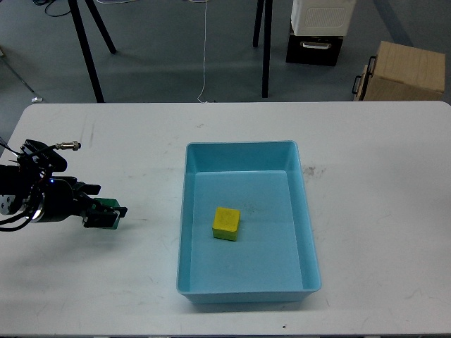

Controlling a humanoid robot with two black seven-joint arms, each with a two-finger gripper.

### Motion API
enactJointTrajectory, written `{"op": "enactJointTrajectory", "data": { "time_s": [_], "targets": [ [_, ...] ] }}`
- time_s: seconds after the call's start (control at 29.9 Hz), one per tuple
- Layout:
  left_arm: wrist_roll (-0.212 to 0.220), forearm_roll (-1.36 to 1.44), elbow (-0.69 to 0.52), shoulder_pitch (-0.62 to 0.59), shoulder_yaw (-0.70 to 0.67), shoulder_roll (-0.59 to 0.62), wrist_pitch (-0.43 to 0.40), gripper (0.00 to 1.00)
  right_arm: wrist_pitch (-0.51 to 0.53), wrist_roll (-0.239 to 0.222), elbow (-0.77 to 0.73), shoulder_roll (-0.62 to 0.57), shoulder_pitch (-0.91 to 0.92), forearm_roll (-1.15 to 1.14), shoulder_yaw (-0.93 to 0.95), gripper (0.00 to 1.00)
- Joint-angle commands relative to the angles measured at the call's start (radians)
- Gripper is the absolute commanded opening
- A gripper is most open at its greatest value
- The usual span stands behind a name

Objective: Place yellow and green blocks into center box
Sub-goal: 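Reach the left gripper to the green cube and grasp it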

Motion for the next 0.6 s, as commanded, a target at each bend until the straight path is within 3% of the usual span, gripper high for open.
{"op": "enactJointTrajectory", "data": {
  "time_s": [0.0,0.57],
  "targets": [
    [0.000,0.000,0.000,0.008,0.001,0.000,0.000,1.00,0.000,0.000,0.000,0.000,0.000,-0.003,0.000,0.99],
    [0.000,0.000,0.001,0.036,0.001,-0.005,0.000,1.00,-0.002,0.001,-0.002,-0.004,0.000,-0.005,0.000,0.99]
  ]
}}
